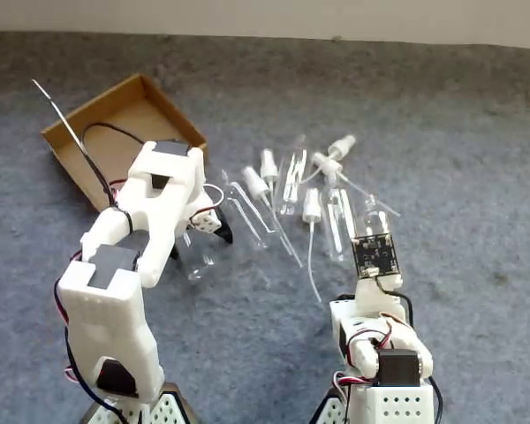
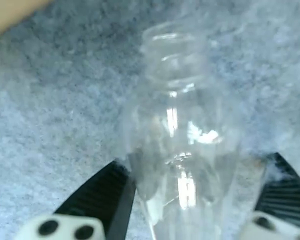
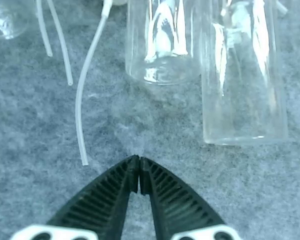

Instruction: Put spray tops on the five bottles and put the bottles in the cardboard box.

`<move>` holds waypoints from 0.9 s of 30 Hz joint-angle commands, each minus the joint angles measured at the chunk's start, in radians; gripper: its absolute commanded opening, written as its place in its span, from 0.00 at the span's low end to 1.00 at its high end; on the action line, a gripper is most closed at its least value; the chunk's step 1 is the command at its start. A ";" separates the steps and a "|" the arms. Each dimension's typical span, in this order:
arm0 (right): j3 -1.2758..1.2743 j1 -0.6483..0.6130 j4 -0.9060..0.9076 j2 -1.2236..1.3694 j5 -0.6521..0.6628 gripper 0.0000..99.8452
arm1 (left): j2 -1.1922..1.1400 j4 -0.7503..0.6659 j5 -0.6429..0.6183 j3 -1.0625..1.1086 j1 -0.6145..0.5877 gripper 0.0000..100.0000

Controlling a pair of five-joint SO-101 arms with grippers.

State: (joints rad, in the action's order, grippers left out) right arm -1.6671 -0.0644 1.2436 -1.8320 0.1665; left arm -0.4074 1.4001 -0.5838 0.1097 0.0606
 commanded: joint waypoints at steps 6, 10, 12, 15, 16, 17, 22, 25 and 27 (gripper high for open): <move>-0.159 -0.005 0.007 -0.004 0.006 0.00 | 0.002 0.031 -0.078 -0.039 0.005 0.30; -0.159 -0.005 0.007 -0.004 0.006 0.00 | 0.002 0.032 -0.081 -0.044 0.005 0.30; -0.159 -0.005 0.007 -0.004 0.006 0.00 | 0.005 0.032 -0.081 -0.039 0.004 0.30; -0.159 -0.005 0.007 -0.004 0.006 0.00 | 0.005 0.034 -0.081 -0.038 0.004 0.28; -0.159 -0.005 0.007 -0.004 0.006 0.00 | 0.005 0.032 -0.081 -0.038 0.004 0.24; -0.159 -0.005 0.007 -0.004 0.006 0.00 | 0.005 0.029 -0.075 -0.038 0.004 0.19; -0.159 -0.005 0.007 -0.004 0.006 0.00 | 0.005 0.026 0.000 -0.047 0.010 0.10; -0.159 -0.005 0.007 -0.004 0.006 0.00 | 0.007 0.034 0.069 -0.047 0.007 0.11; -0.159 -0.005 0.007 -0.004 0.006 0.00 | 0.007 0.035 0.109 -0.047 0.005 0.11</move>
State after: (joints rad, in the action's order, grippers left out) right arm -1.6671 -0.0644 1.2436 -1.8320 0.1665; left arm -0.4135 1.4200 -0.5531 0.0882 0.0637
